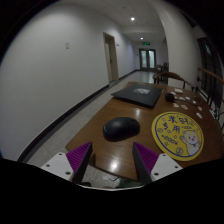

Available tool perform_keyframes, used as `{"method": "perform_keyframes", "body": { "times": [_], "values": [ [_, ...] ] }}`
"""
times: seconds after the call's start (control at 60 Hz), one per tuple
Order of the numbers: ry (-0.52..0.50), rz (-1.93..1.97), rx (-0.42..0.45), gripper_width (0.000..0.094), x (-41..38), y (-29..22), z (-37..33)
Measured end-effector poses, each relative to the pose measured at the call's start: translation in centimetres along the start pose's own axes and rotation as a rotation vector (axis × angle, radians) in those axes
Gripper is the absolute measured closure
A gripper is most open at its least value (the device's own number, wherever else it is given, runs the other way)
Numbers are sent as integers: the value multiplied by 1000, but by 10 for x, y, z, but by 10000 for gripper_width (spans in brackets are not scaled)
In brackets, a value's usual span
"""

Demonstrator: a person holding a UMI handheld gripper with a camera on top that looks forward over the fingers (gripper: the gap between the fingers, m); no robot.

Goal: Arrange mouse

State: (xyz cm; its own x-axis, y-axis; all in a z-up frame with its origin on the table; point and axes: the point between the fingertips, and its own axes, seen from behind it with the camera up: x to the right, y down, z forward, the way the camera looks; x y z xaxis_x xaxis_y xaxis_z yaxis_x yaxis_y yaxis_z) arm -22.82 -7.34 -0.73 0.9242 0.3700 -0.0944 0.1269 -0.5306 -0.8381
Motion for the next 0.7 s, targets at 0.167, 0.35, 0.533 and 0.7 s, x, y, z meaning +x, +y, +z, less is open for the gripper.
{"method": "perform_keyframes", "body": {
  "times": [0.167,0.35,0.533,0.7],
  "values": [
    [47,29,-40,109,0,-23,46],
    [77,49,-85,132,-6,-50,91],
    [123,-32,-86,498,0,-55,108],
    [17,-107,-76,579,-16,-65,91]
  ]
}}
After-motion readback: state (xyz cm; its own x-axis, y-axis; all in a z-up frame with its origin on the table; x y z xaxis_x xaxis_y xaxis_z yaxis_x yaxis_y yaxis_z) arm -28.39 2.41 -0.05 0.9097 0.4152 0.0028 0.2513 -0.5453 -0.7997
